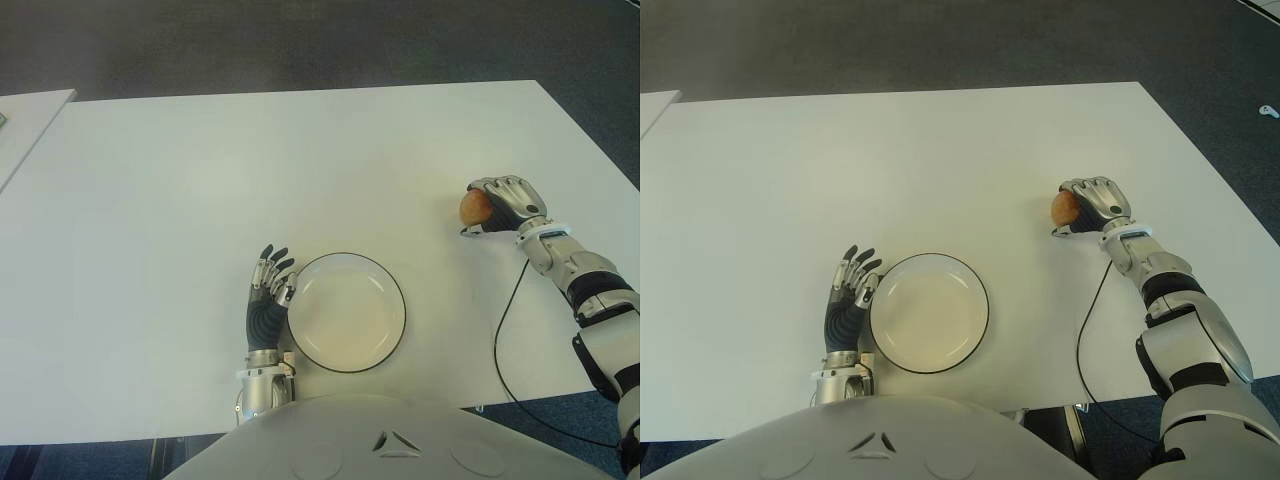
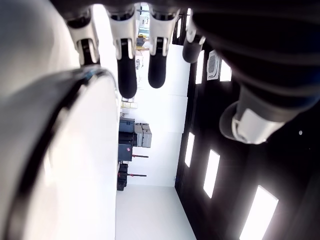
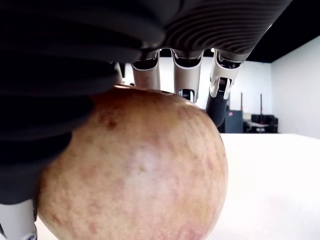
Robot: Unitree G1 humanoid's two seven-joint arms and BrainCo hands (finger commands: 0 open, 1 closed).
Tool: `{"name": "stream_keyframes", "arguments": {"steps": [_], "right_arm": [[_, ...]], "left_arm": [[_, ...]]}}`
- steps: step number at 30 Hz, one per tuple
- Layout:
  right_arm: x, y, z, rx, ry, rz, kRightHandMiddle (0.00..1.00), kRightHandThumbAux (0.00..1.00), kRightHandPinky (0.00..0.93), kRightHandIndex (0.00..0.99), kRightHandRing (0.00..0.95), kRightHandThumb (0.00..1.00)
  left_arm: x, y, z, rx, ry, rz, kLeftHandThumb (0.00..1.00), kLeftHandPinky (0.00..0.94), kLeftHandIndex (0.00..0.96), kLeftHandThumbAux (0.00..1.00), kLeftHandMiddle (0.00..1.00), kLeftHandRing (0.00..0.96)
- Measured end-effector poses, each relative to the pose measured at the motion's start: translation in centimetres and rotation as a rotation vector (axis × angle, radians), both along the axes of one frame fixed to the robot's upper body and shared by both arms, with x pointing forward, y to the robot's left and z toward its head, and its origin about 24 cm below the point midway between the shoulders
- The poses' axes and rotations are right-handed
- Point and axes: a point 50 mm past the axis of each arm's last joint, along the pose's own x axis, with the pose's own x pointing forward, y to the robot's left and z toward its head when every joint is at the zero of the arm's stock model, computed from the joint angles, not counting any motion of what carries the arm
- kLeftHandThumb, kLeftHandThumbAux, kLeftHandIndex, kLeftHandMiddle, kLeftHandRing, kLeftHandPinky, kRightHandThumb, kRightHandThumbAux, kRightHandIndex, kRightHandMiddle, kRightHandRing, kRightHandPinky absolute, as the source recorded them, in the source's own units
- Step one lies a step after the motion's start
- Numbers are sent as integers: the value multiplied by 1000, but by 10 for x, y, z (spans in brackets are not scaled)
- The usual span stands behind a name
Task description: Put the apples into the plate.
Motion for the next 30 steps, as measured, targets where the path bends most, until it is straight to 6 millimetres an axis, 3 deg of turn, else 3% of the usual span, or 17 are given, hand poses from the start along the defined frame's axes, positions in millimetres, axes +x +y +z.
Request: {"name": "stream_keyframes", "arguments": {"steps": [14,30], "right_arm": [[-2,0,-1,22,-20,-12,719,717,646,437,711,698],[-2,-1,-2,32,-25,-19,748,721,687,439,747,700]], "left_arm": [[0,0,0,0,0,2,150,301,87,566,192,250],[0,1,0,-12,-1,10,165,357,89,572,196,271]]}}
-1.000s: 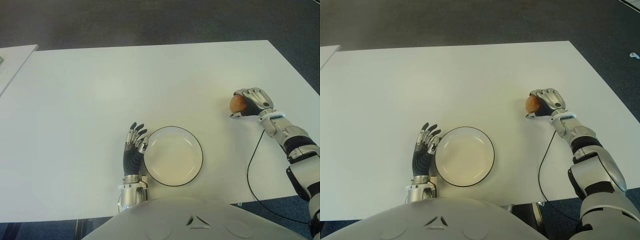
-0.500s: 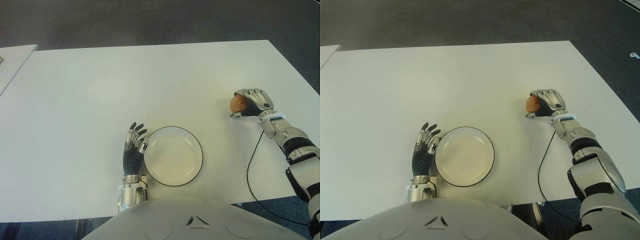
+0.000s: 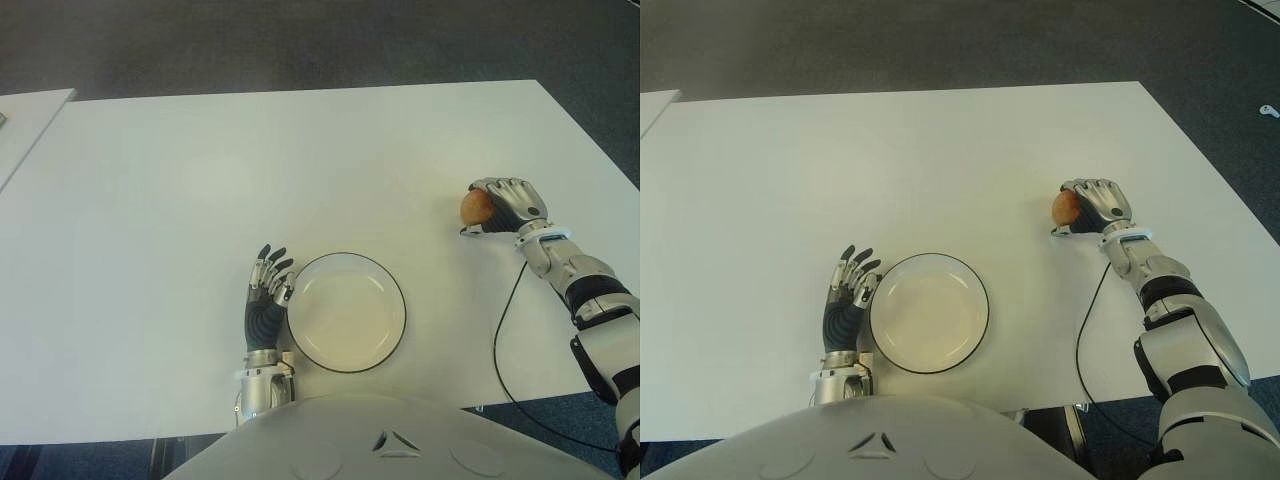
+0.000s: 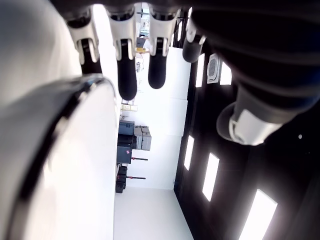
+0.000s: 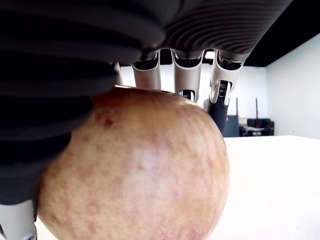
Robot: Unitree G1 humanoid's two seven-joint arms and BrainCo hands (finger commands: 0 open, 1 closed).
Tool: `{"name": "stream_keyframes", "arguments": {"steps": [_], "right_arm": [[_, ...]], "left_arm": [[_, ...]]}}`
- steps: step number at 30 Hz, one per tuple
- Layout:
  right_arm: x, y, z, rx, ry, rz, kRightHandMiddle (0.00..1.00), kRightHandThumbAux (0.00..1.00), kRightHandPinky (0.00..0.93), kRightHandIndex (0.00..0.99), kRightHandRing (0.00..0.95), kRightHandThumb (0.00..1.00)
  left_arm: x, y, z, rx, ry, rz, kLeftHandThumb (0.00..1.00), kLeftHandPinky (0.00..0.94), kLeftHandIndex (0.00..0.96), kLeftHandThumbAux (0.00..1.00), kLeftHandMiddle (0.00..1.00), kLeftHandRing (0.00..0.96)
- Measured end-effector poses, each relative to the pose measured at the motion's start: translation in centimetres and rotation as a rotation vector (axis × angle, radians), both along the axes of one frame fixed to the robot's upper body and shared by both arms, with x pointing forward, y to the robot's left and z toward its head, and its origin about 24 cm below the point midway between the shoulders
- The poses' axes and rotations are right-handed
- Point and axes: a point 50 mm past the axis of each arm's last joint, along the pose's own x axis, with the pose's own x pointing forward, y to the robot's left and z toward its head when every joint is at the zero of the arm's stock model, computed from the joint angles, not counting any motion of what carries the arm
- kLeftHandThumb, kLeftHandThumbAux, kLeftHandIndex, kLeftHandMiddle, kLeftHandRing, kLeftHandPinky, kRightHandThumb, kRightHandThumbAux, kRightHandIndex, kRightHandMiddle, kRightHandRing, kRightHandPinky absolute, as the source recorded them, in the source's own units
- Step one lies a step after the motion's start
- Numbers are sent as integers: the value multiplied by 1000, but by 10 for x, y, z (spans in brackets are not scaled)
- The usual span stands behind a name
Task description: Put the apples into the plate.
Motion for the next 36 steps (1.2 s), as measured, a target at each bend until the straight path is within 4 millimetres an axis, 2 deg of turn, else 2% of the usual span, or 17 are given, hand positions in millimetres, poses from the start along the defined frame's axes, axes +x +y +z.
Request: {"name": "stream_keyframes", "arguments": {"steps": [18,21,25,31,36], "right_arm": [[7,2,5,37,0,-19,801,718,768,441,773,705],[13,7,15,71,-35,-8,825,717,798,441,793,707],[23,21,34,117,-109,37,845,717,818,440,810,708],[32,40,67,180,-245,104,885,715,852,440,847,712],[30,51,73,201,-280,144,901,714,862,439,863,713]], "left_arm": [[0,2,0,4,1,5,149,295,79,568,182,247],[0,2,0,5,1,7,150,337,83,571,191,259],[0,2,0,4,1,9,162,344,83,573,196,267],[0,2,0,6,-1,1,157,294,76,577,177,241],[0,1,0,13,0,-4,156,296,81,583,180,240]]}}
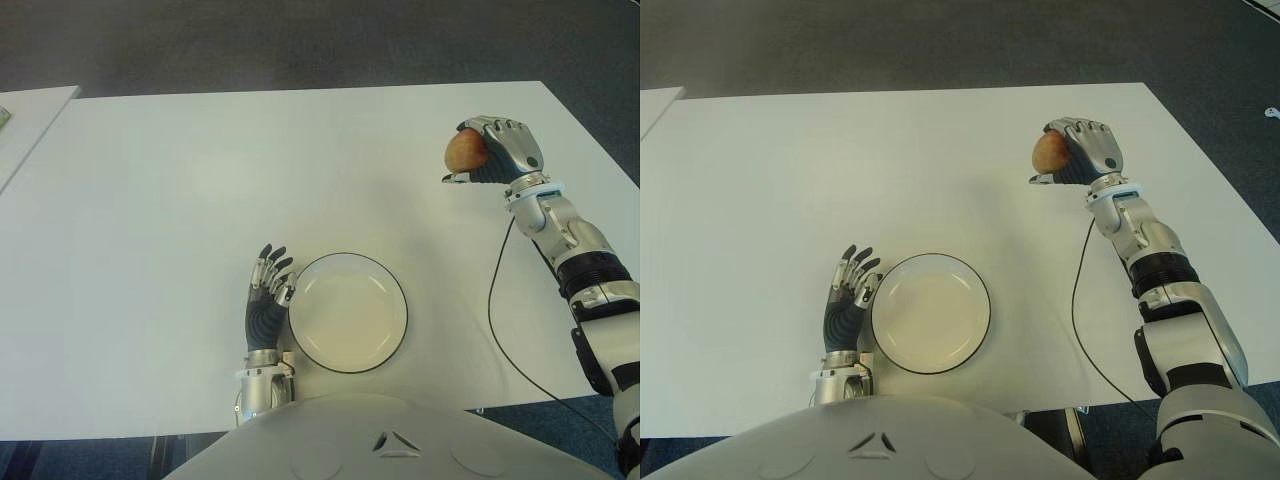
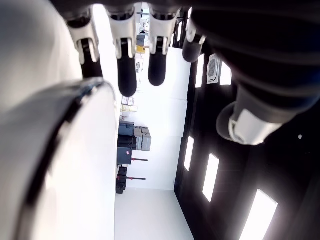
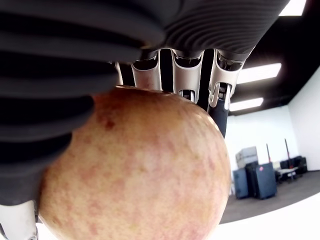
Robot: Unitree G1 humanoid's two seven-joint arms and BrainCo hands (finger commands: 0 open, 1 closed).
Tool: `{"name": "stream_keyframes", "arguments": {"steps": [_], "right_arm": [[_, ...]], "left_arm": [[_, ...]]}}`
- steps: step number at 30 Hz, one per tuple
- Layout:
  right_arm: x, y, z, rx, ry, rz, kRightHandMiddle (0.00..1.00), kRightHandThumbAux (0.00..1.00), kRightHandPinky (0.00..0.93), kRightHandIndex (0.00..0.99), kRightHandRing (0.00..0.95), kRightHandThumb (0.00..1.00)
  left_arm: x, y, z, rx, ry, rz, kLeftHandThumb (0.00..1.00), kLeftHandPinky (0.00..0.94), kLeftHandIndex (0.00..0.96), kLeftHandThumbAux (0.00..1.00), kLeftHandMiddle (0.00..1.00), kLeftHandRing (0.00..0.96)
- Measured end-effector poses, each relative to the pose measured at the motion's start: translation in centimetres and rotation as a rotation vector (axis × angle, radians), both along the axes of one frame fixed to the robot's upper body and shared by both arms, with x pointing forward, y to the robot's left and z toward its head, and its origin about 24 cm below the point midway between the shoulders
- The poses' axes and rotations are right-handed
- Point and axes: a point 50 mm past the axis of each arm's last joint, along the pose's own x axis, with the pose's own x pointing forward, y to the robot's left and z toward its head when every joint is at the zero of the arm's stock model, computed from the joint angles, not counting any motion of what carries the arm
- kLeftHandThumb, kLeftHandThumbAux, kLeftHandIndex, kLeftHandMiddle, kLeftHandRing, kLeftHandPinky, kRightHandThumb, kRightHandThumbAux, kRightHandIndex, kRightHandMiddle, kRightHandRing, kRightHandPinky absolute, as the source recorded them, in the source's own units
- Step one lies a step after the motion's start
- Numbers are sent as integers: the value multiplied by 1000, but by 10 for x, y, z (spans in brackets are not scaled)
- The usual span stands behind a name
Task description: Put the apples into the plate.
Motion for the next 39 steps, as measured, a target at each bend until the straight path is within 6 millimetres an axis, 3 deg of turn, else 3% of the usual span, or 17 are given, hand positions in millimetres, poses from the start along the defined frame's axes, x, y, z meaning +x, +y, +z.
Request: {"name": "stream_keyframes", "arguments": {"steps": [9,22,29,39], "right_arm": [[-18,25,-3,16,20,115,905,714,864,439,877,713],[-43,63,19,23,7,278,846,714,786,440,828,713],[-62,89,16,35,50,372,805,716,735,440,783,710],[-80,116,17,22,59,485,794,719,744,440,772,707]], "left_arm": [[0,1,0,10,11,1,138,283,73,575,180,237],[1,3,-1,13,28,10,151,312,66,576,179,242],[1,3,-1,14,25,11,154,324,82,566,187,257],[1,3,-1,11,23,11,152,353,77,576,176,264]]}}
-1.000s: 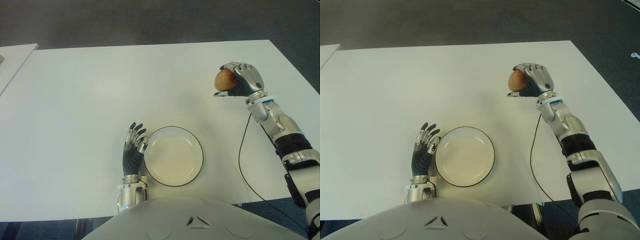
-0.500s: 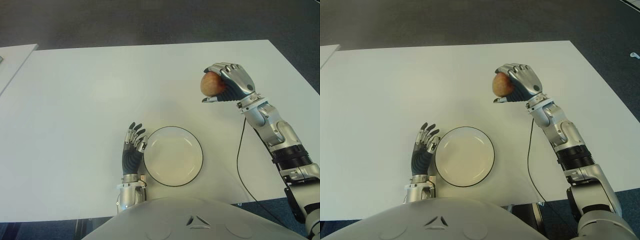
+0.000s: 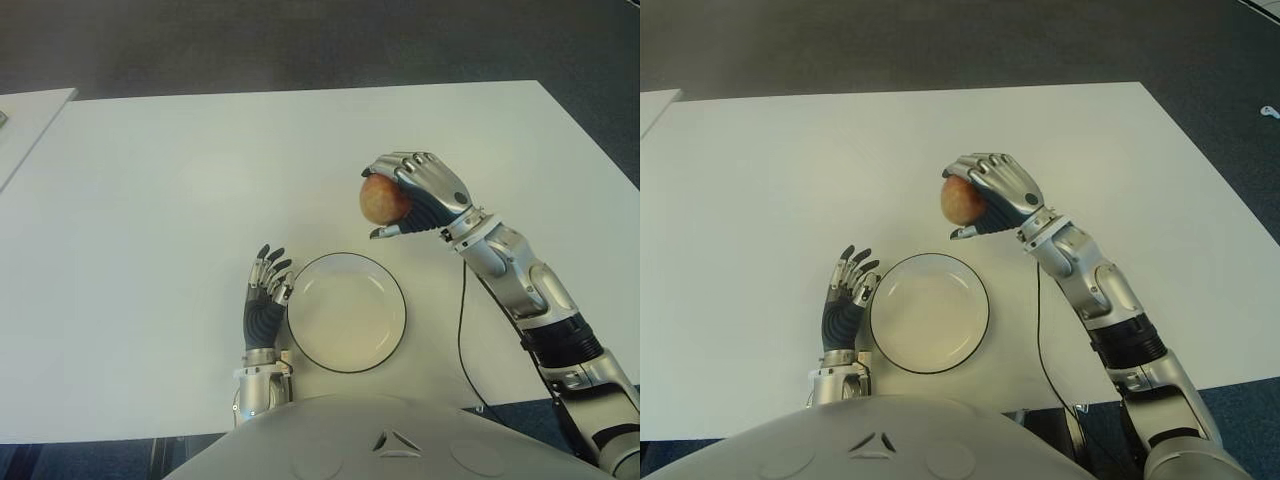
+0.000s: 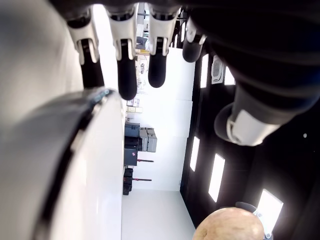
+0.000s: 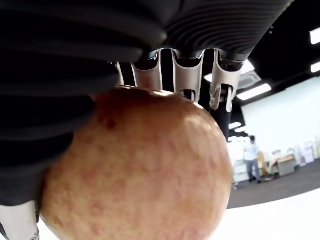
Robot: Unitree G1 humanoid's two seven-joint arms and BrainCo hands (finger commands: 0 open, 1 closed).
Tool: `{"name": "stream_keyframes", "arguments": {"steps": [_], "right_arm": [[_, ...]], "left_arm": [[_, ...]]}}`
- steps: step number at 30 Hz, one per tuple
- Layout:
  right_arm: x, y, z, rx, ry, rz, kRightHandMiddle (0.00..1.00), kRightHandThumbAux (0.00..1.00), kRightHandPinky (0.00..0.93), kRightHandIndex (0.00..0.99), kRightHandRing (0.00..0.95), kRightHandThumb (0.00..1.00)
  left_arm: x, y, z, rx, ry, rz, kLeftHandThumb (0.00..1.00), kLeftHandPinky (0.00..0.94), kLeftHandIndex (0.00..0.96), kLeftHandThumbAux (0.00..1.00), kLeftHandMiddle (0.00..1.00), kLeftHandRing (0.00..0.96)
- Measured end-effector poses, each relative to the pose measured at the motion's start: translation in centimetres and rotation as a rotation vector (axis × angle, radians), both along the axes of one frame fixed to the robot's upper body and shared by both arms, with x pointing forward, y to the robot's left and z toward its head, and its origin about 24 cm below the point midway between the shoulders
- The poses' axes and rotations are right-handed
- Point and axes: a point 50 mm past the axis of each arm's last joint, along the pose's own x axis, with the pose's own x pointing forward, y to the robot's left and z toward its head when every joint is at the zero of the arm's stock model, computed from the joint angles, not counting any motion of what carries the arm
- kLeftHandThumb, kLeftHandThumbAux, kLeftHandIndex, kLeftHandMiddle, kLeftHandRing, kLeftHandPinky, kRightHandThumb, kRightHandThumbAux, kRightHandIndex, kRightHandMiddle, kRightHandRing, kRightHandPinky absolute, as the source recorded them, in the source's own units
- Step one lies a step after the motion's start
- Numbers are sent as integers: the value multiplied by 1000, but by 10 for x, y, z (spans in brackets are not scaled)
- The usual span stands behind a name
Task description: Put the apples into the plate.
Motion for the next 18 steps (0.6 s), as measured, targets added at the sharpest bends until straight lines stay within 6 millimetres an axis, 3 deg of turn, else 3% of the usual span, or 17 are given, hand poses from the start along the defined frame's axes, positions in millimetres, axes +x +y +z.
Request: {"name": "stream_keyframes", "arguments": {"steps": [7,18], "right_arm": [[-16,15,-7,-22,4,89,810,719,773,439,794,707],[-34,23,-15,-48,8,200,822,719,755,439,811,708]], "left_arm": [[0,-1,0,16,-3,-10,150,349,87,590,175,262],[1,-2,1,42,1,-18,148,260,48,645,157,230]]}}
